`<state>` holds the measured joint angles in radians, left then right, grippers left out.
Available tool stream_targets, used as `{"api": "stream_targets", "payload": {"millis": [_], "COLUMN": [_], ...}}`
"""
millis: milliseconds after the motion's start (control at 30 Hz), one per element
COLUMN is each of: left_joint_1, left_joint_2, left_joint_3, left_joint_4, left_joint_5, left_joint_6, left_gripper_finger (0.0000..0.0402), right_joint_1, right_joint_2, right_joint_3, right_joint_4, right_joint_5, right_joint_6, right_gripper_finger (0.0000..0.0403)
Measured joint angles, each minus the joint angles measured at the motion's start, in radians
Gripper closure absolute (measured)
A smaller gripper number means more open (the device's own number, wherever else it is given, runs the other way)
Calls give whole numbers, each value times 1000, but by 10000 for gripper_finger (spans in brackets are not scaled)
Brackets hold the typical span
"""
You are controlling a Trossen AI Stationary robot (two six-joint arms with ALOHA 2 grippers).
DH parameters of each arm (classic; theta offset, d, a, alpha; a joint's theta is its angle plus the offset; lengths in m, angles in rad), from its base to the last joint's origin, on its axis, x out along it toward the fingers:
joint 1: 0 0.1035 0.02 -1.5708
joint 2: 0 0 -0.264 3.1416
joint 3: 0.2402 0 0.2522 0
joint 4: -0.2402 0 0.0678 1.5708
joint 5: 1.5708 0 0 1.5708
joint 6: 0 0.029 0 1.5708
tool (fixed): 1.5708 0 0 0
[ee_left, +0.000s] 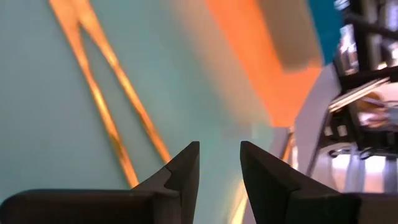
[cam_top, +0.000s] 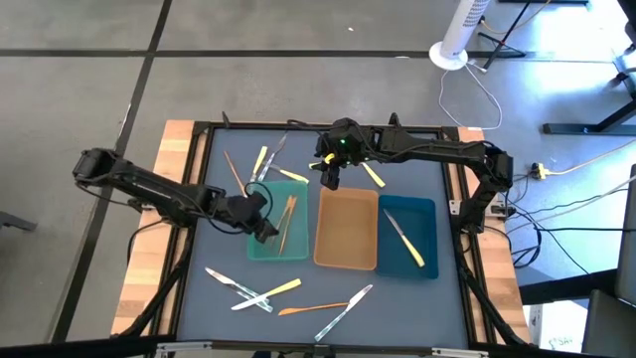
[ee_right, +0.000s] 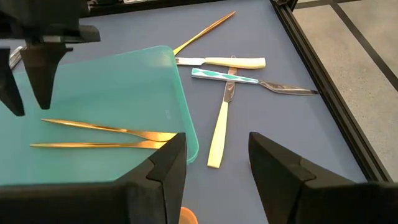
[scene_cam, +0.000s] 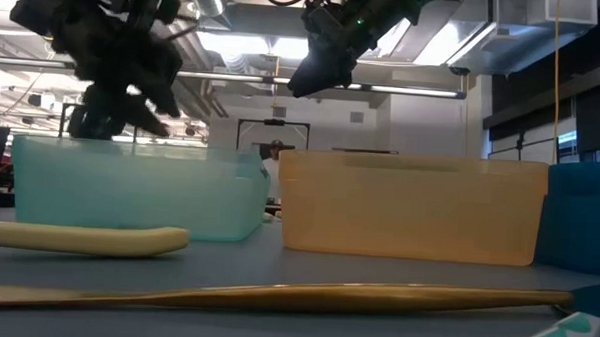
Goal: Sort silverware by color (type)
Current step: Put the yellow knife into the blue bin
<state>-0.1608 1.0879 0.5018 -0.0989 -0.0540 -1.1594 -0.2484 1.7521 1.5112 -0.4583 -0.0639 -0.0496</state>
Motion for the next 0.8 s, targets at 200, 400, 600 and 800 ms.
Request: {"api": "stream_targets", "payload": {"millis": [200, 400, 600, 800], "left_joint_1": [73, 194, 310, 408], "left_joint_2": [-110, -193, -206, -206], "left_joint_3": [2, 2, 3, 4], "left_joint_4": [6, 6, 50, 69], "left_joint_5": [-19, -63, -69, -67], "left_joint_6": [76, 195, 379, 522], "left_gripper_finger": [291, 291, 291, 291], "right_joint_1": [0, 0, 0, 0], "right_joint_2": [0, 0, 0, 0], "right_joint_3": [0, 0, 0, 0], "right_joint_4": [0, 0, 0, 0], "right_joint_5": [0, 0, 0, 0], "right_joint_6": [0, 0, 0, 0], "right_gripper_finger": [242, 242, 242, 242]}}
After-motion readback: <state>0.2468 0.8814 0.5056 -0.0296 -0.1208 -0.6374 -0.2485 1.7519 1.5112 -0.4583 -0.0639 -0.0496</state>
